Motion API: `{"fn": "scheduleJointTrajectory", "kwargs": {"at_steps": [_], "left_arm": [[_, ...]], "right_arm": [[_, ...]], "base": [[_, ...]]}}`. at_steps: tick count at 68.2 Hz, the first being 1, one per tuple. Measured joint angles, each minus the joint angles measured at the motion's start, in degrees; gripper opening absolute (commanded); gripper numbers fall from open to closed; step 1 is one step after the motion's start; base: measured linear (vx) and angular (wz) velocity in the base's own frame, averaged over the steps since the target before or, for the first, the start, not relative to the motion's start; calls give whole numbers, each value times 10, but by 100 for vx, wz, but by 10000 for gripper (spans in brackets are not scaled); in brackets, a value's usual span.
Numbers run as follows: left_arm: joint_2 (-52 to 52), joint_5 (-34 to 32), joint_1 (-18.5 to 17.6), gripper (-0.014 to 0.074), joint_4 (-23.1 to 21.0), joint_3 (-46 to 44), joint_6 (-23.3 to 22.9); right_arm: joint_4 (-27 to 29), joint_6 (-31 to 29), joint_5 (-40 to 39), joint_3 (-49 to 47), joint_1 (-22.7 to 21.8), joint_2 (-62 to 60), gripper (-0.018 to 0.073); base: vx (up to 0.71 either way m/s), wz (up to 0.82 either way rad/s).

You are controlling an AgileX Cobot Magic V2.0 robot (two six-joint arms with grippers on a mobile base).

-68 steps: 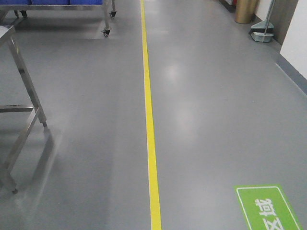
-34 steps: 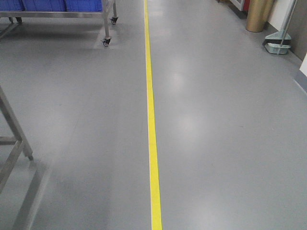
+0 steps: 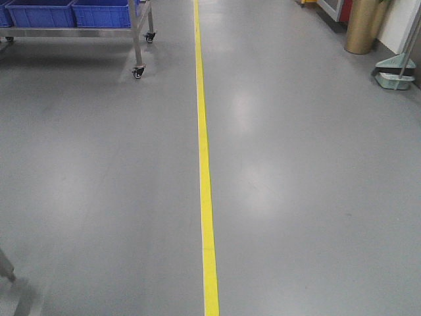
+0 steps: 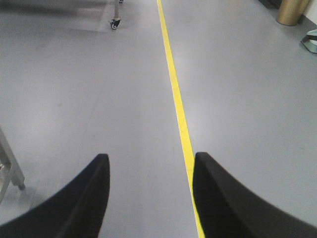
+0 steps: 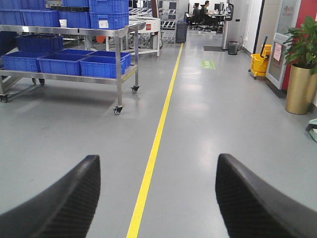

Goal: Move and align brake pads A on conveyor
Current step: 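Drive the base along the yellow line past the green floor sign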

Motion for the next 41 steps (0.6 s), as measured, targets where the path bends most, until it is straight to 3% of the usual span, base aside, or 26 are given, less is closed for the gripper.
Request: {"fn": "scheduleJointTrajectory", "kwargs": {"at_steps": [41], "left_arm": [[0,0,0,377,0,0,0]], "right_arm": [[0,0,-1,0,0,0,484]], "base": [[61,21]]}}
